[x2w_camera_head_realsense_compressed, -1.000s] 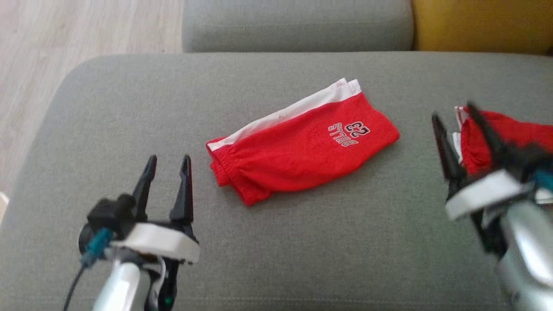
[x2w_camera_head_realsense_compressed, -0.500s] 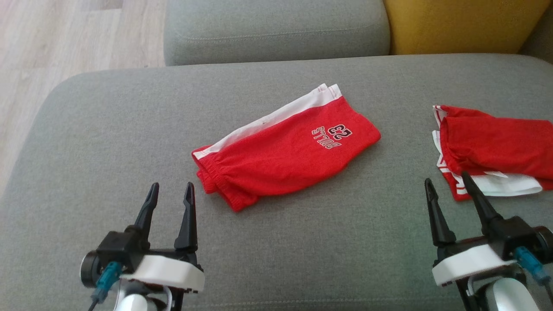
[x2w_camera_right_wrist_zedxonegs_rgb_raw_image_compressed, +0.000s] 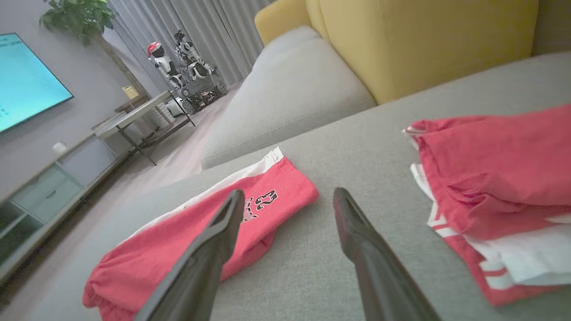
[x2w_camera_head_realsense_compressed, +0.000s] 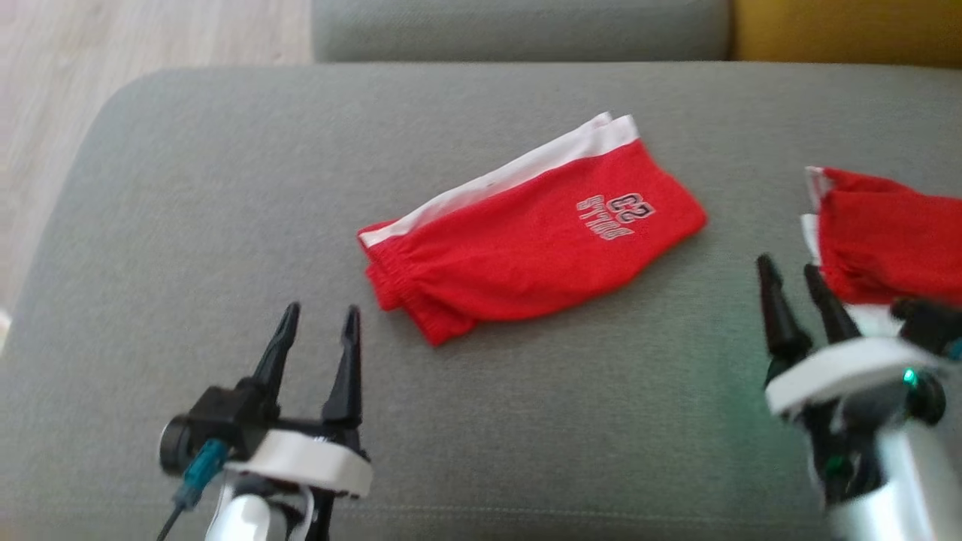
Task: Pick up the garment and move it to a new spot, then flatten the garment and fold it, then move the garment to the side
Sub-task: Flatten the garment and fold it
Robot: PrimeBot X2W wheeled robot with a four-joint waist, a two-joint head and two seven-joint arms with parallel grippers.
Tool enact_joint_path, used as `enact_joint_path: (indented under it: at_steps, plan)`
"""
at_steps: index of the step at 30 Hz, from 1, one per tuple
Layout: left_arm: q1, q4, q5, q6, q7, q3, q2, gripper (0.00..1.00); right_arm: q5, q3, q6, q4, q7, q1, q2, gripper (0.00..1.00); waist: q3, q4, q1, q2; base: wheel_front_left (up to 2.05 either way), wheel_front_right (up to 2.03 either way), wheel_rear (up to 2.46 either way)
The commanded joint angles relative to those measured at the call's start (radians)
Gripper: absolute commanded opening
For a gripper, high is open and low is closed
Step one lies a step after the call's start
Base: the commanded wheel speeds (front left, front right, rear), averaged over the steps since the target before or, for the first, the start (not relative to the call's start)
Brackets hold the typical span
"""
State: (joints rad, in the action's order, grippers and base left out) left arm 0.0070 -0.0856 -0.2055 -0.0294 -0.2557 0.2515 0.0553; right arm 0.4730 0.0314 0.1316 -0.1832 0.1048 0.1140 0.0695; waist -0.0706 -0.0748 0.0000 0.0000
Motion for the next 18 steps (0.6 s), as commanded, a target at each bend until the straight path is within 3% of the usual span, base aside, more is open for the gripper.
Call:
enact_joint_path:
  at_steps: [1, 8, 14, 18]
  plan:
    - [-0.062, 0.029, -0.007, 0.003, -0.006, -0.019, -0.005, 1.00, 0.053, 0.017, -0.001, -0.003, 0.055, 0.084, -0.006, 1.00, -0.043, -0.044, 0.0000, 0.0000, 0.00, 0.00, 0.00]
    - [-0.106, 0.018, -0.033, -0.012, -0.006, 0.027, -0.005, 1.00, 0.182, 0.198, -0.001, -0.252, 0.254, 0.282, -0.018, 1.00, -0.107, -0.133, 0.0000, 0.0000, 0.00, 0.00, 0.00]
    - [-0.125, 0.014, -0.048, -0.021, -0.006, 0.049, -0.005, 1.00, 0.152, 0.277, -0.001, -0.462, 0.302, 0.429, -0.019, 1.00, -0.140, -0.192, 0.0000, 0.0000, 0.00, 0.00, 0.00]
    - [-0.134, 0.016, -0.054, -0.025, -0.006, 0.059, -0.005, 1.00, 0.104, 0.307, -0.001, -0.534, 0.301, 0.484, -0.019, 1.00, -0.154, -0.214, 0.0000, 0.0000, 0.00, 0.00, 0.00]
